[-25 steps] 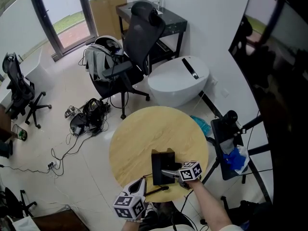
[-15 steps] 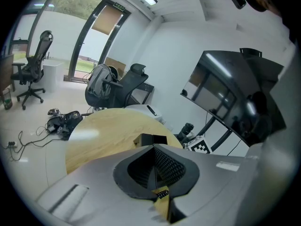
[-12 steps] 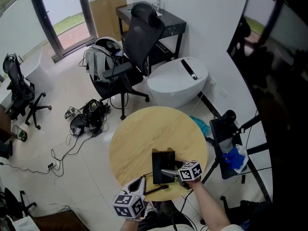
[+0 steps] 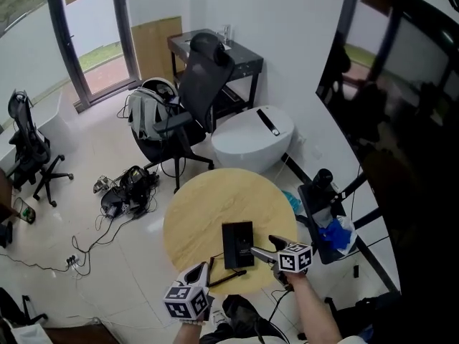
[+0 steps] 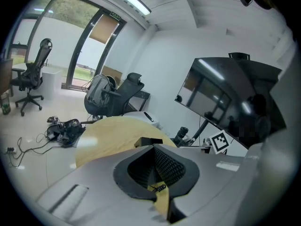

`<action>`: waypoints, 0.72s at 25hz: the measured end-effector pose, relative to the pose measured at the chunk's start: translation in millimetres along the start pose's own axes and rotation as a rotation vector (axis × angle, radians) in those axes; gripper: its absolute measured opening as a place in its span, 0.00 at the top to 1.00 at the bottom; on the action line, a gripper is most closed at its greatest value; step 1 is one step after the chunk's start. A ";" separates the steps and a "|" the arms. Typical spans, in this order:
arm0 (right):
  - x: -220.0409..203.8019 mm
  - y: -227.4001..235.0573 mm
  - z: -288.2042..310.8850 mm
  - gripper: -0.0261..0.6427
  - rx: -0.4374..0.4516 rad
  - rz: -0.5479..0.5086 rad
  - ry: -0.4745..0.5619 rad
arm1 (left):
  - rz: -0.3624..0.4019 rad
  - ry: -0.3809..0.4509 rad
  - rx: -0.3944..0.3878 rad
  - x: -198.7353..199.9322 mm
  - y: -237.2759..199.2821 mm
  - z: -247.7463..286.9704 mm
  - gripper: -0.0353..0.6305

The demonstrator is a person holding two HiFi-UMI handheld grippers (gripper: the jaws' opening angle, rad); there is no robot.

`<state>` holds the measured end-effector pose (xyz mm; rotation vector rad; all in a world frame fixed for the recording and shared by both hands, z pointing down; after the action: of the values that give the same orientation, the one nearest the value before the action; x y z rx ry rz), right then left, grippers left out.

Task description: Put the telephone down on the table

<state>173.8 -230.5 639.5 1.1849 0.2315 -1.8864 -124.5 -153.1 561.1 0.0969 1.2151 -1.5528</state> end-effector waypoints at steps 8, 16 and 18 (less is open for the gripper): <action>3.9 -78.1 -87.1 0.52 -0.122 0.065 0.230 | 0.037 0.027 -0.050 -17.4 10.2 -34.6 0.97; -17.4 -124.2 -145.1 0.97 -0.254 0.037 0.291 | 0.059 0.042 -0.071 -50.5 35.0 -59.1 0.97; -22.4 -133.7 -159.2 0.97 -0.265 0.028 0.295 | 0.065 0.042 -0.070 -60.6 44.1 -66.6 0.97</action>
<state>179.4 -48.5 536.6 1.2696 0.6039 -1.5933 -101.3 -57.9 539.7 0.1229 1.2861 -1.4567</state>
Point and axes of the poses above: the fingertips, and each gripper's own axes: z forward along the fingers, y to its right, x out of its top, the point moved 9 cm from there along -z, backward along the fingers, and after that the axes turned 14 degrees about -z, right-handed, at the moved point
